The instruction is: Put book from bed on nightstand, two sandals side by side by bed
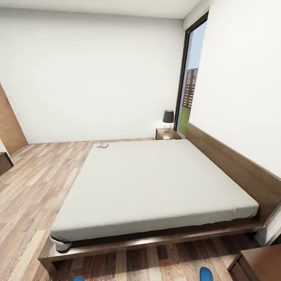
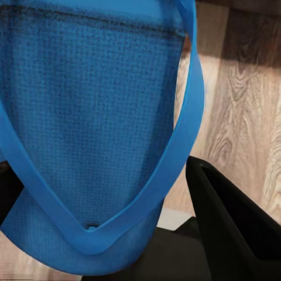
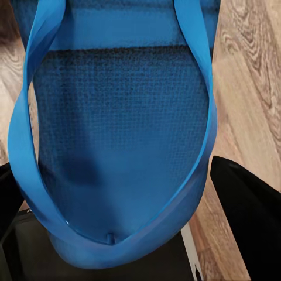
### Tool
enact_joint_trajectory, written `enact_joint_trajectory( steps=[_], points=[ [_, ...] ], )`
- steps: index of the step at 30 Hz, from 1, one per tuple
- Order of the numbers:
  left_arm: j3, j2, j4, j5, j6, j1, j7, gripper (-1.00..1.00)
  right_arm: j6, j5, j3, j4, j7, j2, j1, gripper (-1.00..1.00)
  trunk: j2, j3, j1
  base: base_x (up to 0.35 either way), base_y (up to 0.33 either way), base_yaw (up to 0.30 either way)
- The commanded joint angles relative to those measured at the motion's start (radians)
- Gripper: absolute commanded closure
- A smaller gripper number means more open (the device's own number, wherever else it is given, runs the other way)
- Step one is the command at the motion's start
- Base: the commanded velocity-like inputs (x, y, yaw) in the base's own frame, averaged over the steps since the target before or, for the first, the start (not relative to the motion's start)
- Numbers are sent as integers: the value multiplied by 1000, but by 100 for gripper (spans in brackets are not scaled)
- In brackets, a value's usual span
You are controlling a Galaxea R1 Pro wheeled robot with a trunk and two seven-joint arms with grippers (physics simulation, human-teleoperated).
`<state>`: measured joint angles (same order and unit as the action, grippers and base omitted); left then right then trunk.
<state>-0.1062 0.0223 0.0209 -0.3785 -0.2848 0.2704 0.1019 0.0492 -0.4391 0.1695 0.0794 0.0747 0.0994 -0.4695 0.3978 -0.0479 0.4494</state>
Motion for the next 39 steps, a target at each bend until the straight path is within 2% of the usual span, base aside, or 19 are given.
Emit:
enact_joint_trajectory(
  steps=[1,18,26,28,29,30,31,34,36,39],
  points=[
    [-9,1,-1,-5,-3,1,4,100,1,-10,8,2,5,0,-1,100,2,-2,1,0,0,291],
    [-9,1,-1,-5,-3,1,4,100,1,-10,8,2,5,1,-1,100,2,-2,1,0,0,291],
    [-9,-1,-1,-5,-3,1,4,100,1,-10,8,2,5,2,-1,100,2,-2,1,0,0,65],
    [-9,0,20,3,7,4,9,100,6,-18,1,-1,11,17,-1,100,2,-2,1,0,0,0],
    [-9,-4,104,5,182,11,12,100,15,-19,-3,-7,14,61,-1,100,2,-2,1,0,0,0],
    [-9,-5,141,5,237,11,12,100,16,-20,-3,-9,15,67,-1,100,2,-2,1,0,0,0],
    [-9,-6,270,6,382,12,12,100,22,-21,-4,-16,17,108,-2,100,2,-2,1,0,0,0],
    [-8,-7,383,7,476,15,15,100,30,-21,-4,-49,17,150,-4,100,2,-2,1,0,0,0],
    [-8,-7,431,7,539,34,18,100,66,-21,-4,-102,17,162,-4,100,2,-2,1,0,0,0],
    [-7,-7,456,7,622,97,22,100,141,-21,-4,-187,17,176,-4,100,2,-2,1,0,0,0]
  ],
)
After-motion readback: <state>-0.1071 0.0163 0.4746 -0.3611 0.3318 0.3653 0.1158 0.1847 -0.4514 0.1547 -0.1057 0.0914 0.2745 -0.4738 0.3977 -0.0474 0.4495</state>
